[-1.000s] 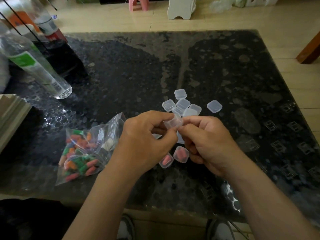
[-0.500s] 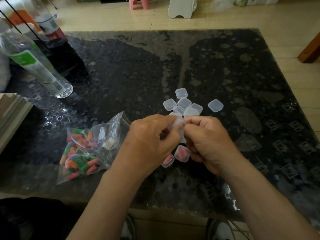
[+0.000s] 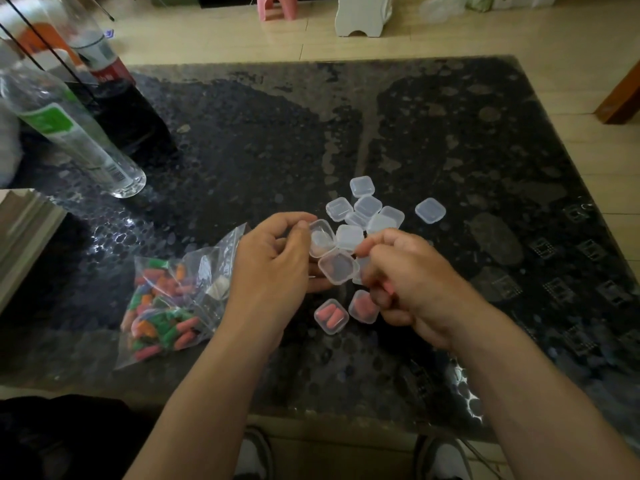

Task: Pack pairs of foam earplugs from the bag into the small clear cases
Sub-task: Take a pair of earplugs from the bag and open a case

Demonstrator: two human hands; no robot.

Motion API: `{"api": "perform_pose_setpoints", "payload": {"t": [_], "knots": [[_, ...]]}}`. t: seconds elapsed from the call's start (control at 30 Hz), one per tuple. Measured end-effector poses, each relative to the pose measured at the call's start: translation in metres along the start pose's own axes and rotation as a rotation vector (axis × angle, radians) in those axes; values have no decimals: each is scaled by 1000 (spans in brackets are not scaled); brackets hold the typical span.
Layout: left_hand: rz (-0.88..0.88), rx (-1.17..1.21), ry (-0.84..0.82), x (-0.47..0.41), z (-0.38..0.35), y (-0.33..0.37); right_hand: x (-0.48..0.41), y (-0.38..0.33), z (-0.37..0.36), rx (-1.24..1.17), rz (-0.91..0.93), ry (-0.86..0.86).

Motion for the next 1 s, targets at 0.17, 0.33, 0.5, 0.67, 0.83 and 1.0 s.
{"api": "perform_pose_setpoints", "payload": {"t": [0.17, 0.33, 0.5, 0.67, 0.83, 1.0], "knots": [[24, -38, -34, 2, -5, -4, 0, -6, 14, 20, 36, 91], [17, -28, -70, 2, -10, -6, 3, -28, 20, 159, 313, 123], [49, 81, -113, 5, -15, -5, 4, -30, 11, 282, 383, 100], [33, 103, -120, 6, -15, -2, 7, -36, 11, 252, 472, 190], [6, 108, -180, 10, -18, 1, 18, -49, 13, 391, 636, 320], [-31, 58, -186, 9, -16, 4, 12, -38, 14, 220, 523, 308]]}}
Point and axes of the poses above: each hand's wrist, its own x-axis away from the middle knuckle, its own z-axis out of the back of the hand, y = z × x, the point moved 9 cm from there along -x, towards the middle knuckle, and after that the axes turned 7 degrees about z, right-handed, at the moved point
